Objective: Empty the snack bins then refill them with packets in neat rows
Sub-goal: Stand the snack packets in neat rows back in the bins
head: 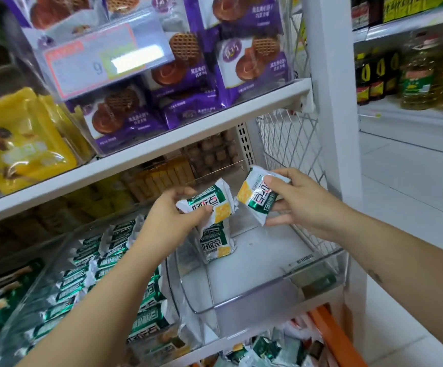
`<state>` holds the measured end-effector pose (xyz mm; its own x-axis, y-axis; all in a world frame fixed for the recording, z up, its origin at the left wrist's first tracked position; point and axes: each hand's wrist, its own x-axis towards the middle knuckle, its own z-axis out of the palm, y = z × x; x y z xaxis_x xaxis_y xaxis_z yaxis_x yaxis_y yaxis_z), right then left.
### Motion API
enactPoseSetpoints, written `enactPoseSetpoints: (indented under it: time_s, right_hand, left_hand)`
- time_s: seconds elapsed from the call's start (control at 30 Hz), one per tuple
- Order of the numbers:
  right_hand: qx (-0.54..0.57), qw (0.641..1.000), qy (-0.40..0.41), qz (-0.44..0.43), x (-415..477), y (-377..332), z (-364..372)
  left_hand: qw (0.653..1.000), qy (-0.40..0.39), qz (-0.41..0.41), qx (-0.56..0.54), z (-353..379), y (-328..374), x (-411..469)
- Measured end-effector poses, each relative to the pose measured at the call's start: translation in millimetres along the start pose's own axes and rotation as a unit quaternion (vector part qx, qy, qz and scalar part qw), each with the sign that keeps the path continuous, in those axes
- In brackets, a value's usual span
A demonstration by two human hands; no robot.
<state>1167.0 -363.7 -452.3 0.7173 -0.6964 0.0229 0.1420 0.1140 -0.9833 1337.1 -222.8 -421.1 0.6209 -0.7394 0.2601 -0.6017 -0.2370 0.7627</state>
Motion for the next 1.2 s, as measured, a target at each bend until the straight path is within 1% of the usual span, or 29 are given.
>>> enactPoseSetpoints:
  time_s: [0.07,0.13,0.2,0.27,0.3,0.37,0.43,0.5,0.6,0.67,0.73,0.77,0.87,0.93,1.0,1.03,1.07,1.1,1.13,1.2]
  right_hand:
    - [0.058,0.998,-0.002,0.008,0.9,0.4,1.8]
    - [0.063,0.998,0.016,-0.020,1.5,1.2,4.8]
    - [0.009,0.995,0.054,-0.080,0.8,0.9,6.8]
    - [-0.061,0.985,0.072,-0.146,-1.0,-0.4,6.1]
    - [-0.095,0.979,0.062,-0.168,-2.2,-1.1,4.8]
    - [-0.153,0.970,0.000,-0.188,-6.4,-3.1,5.2]
    - [-0.163,0.966,-0.074,-0.185,-10.6,-2.4,10.5]
    - [-0.172,0.963,-0.104,-0.182,-14.2,-1.9,14.8]
    - [-0.230,0.947,-0.093,-0.205,-18.0,-5.3,17.4]
    - [-0.232,0.942,-0.077,-0.228,-17.7,-7.4,17.1]
    - [-0.221,0.941,-0.075,-0.245,-17.5,-7.6,17.0]
    - [-0.215,0.940,-0.078,-0.252,-17.9,-7.4,17.5]
    - [-0.174,0.946,-0.050,-0.267,-18.1,-3.7,18.0]
    - [-0.156,0.947,-0.013,-0.281,-18.0,0.9,19.9]
    - [-0.172,0.937,0.016,-0.304,-16.2,4.6,22.7]
    - [-0.179,0.937,0.017,-0.300,-15.2,4.5,23.3]
    - [-0.185,0.944,0.002,-0.275,-14.1,3.1,22.9]
    - [-0.185,0.954,-0.034,-0.232,-13.4,0.9,21.4]
    - [-0.174,0.963,-0.086,-0.185,-13.3,-1.3,18.9]
    - [-0.128,0.969,-0.185,-0.106,-14.4,-3.7,15.1]
  left_hand:
    - [0.998,0.033,-0.020,-0.045,0.1,1.7,-2.7]
    - [0.996,0.063,-0.014,-0.063,1.0,0.7,-4.3]
    - [0.994,0.102,0.007,-0.039,1.3,0.4,-5.5]
    - [0.992,0.123,0.025,-0.008,0.3,0.4,-6.8]
    - [0.993,0.116,0.025,-0.012,0.8,-0.1,-7.1]
    - [0.995,0.064,-0.009,-0.080,5.1,3.2,-9.1]
    - [0.988,-0.002,-0.050,-0.147,11.0,8.6,-11.9]
    - [0.981,-0.057,-0.081,-0.167,15.3,15.2,-15.0]
    - [0.973,-0.115,-0.107,-0.171,16.7,22.5,-19.7]
    - [0.963,-0.156,-0.115,-0.187,16.7,25.2,-24.0]
    - [0.956,-0.195,-0.098,-0.199,17.0,26.0,-29.0]
    - [0.956,-0.206,-0.076,-0.195,17.5,25.4,-31.4]
    - [0.963,-0.206,-0.012,-0.172,20.2,21.9,-35.8]
    - [0.968,-0.186,0.005,-0.170,21.6,20.7,-37.2]
    - [0.970,-0.168,0.015,-0.176,22.5,20.0,-38.4]
    - [0.970,-0.160,0.020,-0.181,22.4,19.3,-38.7]
    - [0.970,-0.151,0.024,-0.188,21.6,18.7,-38.4]
    - [0.971,-0.139,0.031,-0.194,19.8,17.3,-37.4]
    - [0.971,-0.129,0.042,-0.195,16.9,15.3,-35.6]
    - [0.975,-0.122,0.065,-0.172,10.6,10.3,-32.7]
